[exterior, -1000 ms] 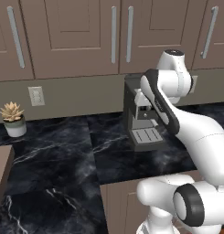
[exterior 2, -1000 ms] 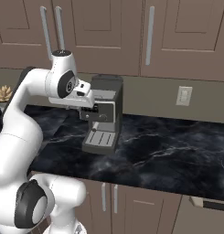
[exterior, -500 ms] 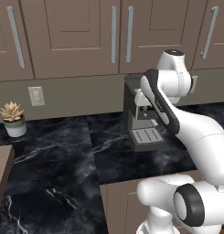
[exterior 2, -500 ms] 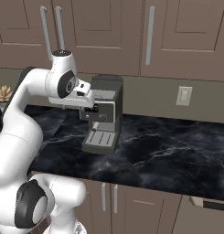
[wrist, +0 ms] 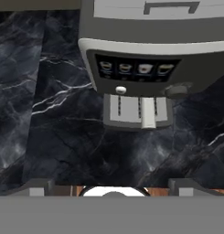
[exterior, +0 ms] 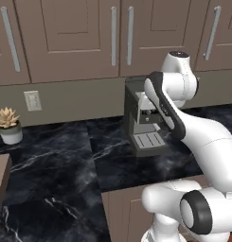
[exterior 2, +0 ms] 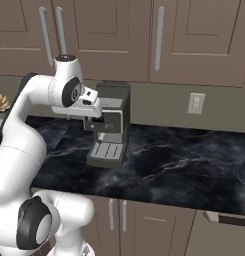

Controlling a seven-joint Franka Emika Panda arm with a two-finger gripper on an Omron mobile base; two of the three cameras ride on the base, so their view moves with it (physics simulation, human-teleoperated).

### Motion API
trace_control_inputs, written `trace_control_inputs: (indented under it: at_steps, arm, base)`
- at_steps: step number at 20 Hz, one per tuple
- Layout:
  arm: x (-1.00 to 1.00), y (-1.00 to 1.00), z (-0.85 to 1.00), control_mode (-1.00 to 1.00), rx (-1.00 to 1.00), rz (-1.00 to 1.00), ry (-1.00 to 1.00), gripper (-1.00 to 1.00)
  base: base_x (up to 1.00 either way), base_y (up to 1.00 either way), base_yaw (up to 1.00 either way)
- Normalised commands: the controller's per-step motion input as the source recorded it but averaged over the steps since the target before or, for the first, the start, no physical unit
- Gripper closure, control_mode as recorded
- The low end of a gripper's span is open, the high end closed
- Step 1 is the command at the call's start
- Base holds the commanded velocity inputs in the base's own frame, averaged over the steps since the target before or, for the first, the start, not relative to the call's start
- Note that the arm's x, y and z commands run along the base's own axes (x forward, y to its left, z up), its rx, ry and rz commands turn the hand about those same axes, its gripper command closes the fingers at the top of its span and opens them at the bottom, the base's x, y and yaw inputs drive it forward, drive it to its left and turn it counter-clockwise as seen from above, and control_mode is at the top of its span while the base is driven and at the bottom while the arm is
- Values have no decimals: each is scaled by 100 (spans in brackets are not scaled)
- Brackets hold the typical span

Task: Navigate to the toaster.

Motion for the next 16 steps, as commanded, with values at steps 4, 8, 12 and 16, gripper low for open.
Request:
trace_control_inputs:
  at_steps: [4,8,12,16]
  arm:
    - [0,0,0,100,0,0,0,-100]
    - [0,0,0,100,0,0,0,-100]
    - [0,0,0,100,0,0,0,-100]
    - [0,0,0,100,0,0,0,-100]
  base:
    - [0,-27,-52]
    - [0,-46,-64]
    - [1,-55,-56]
    - [0,-62,-60]
